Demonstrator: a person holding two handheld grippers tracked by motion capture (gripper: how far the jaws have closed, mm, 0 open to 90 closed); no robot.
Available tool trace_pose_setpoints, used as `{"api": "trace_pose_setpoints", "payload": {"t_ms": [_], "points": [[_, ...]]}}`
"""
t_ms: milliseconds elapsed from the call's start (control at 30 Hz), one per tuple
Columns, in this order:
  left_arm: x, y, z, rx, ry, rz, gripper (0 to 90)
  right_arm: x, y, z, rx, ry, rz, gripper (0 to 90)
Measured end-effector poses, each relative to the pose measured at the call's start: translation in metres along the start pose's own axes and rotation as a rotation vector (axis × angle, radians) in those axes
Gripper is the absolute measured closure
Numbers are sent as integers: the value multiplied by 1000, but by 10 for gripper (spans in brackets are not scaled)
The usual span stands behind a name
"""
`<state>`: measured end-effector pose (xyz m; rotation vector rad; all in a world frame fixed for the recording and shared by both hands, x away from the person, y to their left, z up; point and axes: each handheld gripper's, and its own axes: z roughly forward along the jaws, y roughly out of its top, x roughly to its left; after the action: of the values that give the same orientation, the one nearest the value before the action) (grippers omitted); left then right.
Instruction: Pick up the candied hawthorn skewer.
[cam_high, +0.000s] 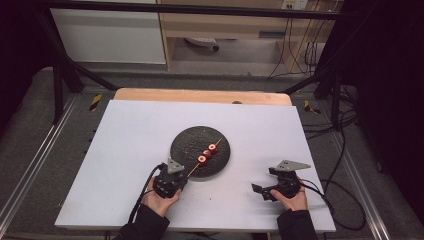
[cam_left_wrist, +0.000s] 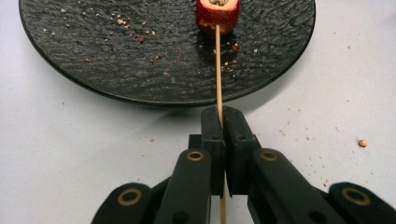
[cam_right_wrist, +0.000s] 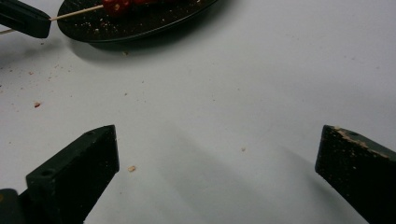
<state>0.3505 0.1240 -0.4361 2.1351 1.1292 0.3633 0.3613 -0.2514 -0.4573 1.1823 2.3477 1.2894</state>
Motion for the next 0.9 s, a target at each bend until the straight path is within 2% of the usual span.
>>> {"api": "trace_pose_setpoints", "payload": {"t_ms": [433,900], "points": [[6,-3,-12,-74,-43,15,881,1,0,0,-3,5,8,5],[25,-19,-32,-151,-72,27,881,2,0,1,-12,11,12,5]]}}
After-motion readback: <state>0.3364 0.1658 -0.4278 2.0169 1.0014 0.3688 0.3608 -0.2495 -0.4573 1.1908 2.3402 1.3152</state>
